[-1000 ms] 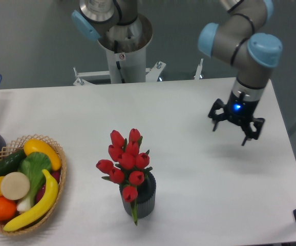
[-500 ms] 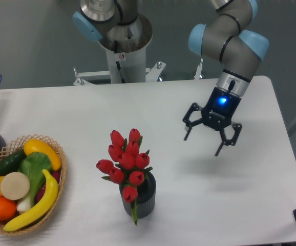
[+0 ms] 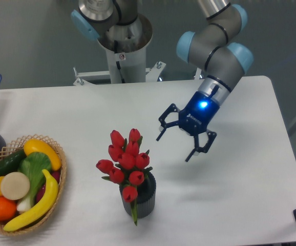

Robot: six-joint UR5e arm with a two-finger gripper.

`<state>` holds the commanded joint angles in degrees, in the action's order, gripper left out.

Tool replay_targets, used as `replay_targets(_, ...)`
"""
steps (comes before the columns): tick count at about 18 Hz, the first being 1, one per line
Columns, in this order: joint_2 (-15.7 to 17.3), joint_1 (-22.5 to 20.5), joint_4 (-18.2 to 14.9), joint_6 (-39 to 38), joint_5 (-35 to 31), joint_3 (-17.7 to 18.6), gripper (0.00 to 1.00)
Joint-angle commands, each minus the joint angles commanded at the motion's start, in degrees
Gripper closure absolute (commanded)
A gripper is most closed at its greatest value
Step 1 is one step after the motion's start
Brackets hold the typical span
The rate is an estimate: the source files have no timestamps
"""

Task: Pick up the flowers from the vase
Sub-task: 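Move the open gripper over to the red tulips above the vase, then close the gripper around the tulip stems above the vase rim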

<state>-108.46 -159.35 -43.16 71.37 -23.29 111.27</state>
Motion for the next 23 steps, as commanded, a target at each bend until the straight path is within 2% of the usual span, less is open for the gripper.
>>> replay_targets(14,-0.88,3.25,0.09,0.0,3.95,-0.35,0.0)
replay_targets(20,-5.0,6.06,1.32,0.09,5.36,-5.44,0.0)
replay_targets(23,-5.19,6.16,1.32,0.09,5.71,-5.63,0.0)
